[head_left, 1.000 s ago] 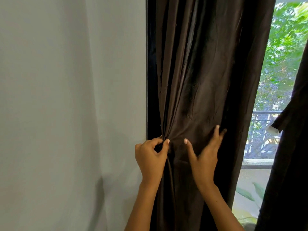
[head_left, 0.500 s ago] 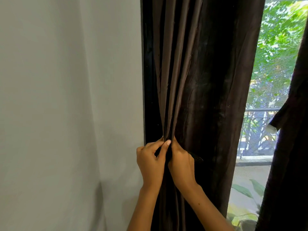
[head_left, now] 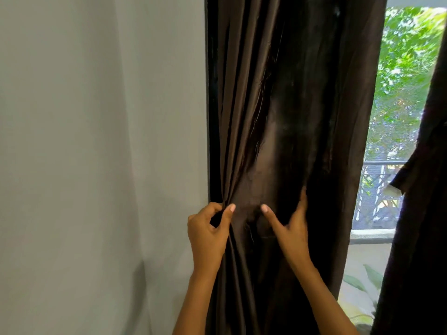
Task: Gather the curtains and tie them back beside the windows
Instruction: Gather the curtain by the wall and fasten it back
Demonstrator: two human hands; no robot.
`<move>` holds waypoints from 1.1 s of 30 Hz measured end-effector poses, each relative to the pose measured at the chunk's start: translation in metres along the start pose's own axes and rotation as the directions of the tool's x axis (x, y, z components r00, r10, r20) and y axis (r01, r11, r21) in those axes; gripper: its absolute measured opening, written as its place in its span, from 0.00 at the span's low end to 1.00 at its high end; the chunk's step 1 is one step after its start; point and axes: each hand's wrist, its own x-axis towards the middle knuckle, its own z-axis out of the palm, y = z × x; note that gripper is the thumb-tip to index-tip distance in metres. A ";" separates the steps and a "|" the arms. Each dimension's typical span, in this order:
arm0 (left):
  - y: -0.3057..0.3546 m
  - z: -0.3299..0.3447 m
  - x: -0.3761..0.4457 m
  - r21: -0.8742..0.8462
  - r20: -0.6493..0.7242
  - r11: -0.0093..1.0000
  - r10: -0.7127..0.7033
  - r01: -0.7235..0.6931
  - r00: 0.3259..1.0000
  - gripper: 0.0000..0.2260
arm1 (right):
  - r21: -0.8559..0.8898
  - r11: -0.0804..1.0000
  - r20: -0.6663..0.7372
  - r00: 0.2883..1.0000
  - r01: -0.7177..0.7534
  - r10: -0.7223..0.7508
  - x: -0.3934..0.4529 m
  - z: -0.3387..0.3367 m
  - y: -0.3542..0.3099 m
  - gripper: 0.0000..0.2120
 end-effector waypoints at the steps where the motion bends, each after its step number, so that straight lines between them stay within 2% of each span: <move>1: 0.001 0.001 0.000 -0.008 0.008 1.000 -0.006 0.006 1.000 0.09 | 0.050 0.998 0.032 0.999 -0.045 0.044 0.006 0.001 0.000 0.52; 3: -0.004 0.003 -0.002 0.013 0.014 1.000 -0.013 0.013 1.000 0.10 | 0.137 0.988 0.067 0.996 -0.075 0.066 0.013 0.004 -0.002 0.46; 4: -0.008 0.005 -0.003 0.045 0.006 0.999 -0.008 0.008 1.000 0.12 | 0.134 0.991 0.045 0.999 -0.015 0.009 0.012 0.005 -0.002 0.39; 6: -0.012 0.008 -0.005 0.147 -0.033 0.989 0.018 -0.013 0.999 0.17 | 0.004 0.983 -0.104 0.978 0.184 -0.183 0.002 0.009 -0.005 0.17; 7: -0.012 0.010 -0.007 0.206 -0.065 0.978 0.047 -0.032 0.997 0.17 | -0.114 0.953 -0.181 0.938 0.279 -0.296 -0.004 0.011 -0.004 0.09; 8: -0.010 0.013 -0.009 0.257 -0.099 0.965 0.078 -0.050 0.992 0.15 | -0.228 0.907 -0.222 0.888 0.353 -0.401 -0.012 0.014 -0.003 0.05; 10: 0.000 0.017 -0.014 0.320 -0.151 0.943 0.145 -0.091 0.978 0.07 | -0.398 0.815 -0.178 0.835 0.422 -0.520 -0.028 0.022 0.001 0.09; 11: 0.003 0.019 -0.016 0.338 -0.161 0.933 0.188 -0.125 0.969 0.05 | -0.425 0.791 -0.117 0.840 0.440 -0.529 -0.036 0.026 0.002 0.13; 12: 0.005 0.020 -0.019 0.349 -0.159 0.923 0.230 -0.163 0.960 0.04 | -0.398 0.811 -0.070 0.867 0.429 -0.493 -0.042 0.029 0.000 0.16; 14: 0.004 0.020 -0.023 0.358 -0.152 0.910 0.276 -0.208 0.949 0.07 | -0.193 0.928 -0.048 0.941 0.319 -0.334 -0.051 0.033 -0.008 0.16; 15: 0.003 0.020 -0.024 0.350 -0.139 0.913 0.273 -0.211 0.952 0.09 | -0.156 0.945 -0.034 0.955 0.286 -0.295 -0.054 0.034 -0.008 0.15; 18: 0.002 0.019 -0.028 0.323 -0.087 0.923 0.249 -0.209 0.965 0.13 | -0.253 0.905 0.069 0.940 0.341 -0.335 -0.056 0.034 -0.005 0.16; 19: 0.003 0.018 -0.028 0.317 -0.079 0.928 0.233 -0.197 0.969 0.15 | -0.298 0.880 0.101 0.929 0.369 -0.355 -0.055 0.033 -0.003 0.18; 21: 0.003 0.017 -0.027 0.316 -0.080 0.936 0.186 -0.152 0.979 0.17 | -0.385 0.770 0.201 0.860 0.509 -0.468 -0.051 0.032 0.004 0.19; 23: 0.002 0.015 -0.023 0.308 -0.118 0.947 0.135 -0.093 0.984 0.12 | -0.380 0.712 0.282 0.807 0.591 -0.519 -0.047 0.027 0.006 0.19; 25: -0.002 0.013 -0.018 0.286 -0.142 0.958 0.079 -0.036 0.987 0.08 | -0.350 0.733 0.228 0.812 0.583 -0.537 -0.043 0.022 0.004 0.18; 27: -0.008 0.011 -0.013 0.239 -0.122 0.971 0.019 0.010 0.992 0.08 | -0.409 0.773 0.011 0.850 0.485 -0.527 -0.035 0.017 0.005 0.18; 29: -0.011 0.008 -0.010 0.149 -0.105 0.988 -0.031 0.046 0.994 0.08 | -0.437 0.851 -0.195 0.893 0.291 -0.405 -0.027 0.014 0.004 0.30; 31: -0.011 0.006 -0.008 0.099 -0.102 0.994 -0.026 0.036 0.994 0.07 | -0.272 0.955 -0.227 0.956 0.120 -0.184 -0.020 0.010 0.002 0.46; 33: -0.011 0.005 -0.008 0.084 -0.099 0.996 -0.013 0.022 0.995 0.07 | -0.013 0.999 -0.137 0.990 0.029 -0.031 -0.013 0.007 -0.001 0.51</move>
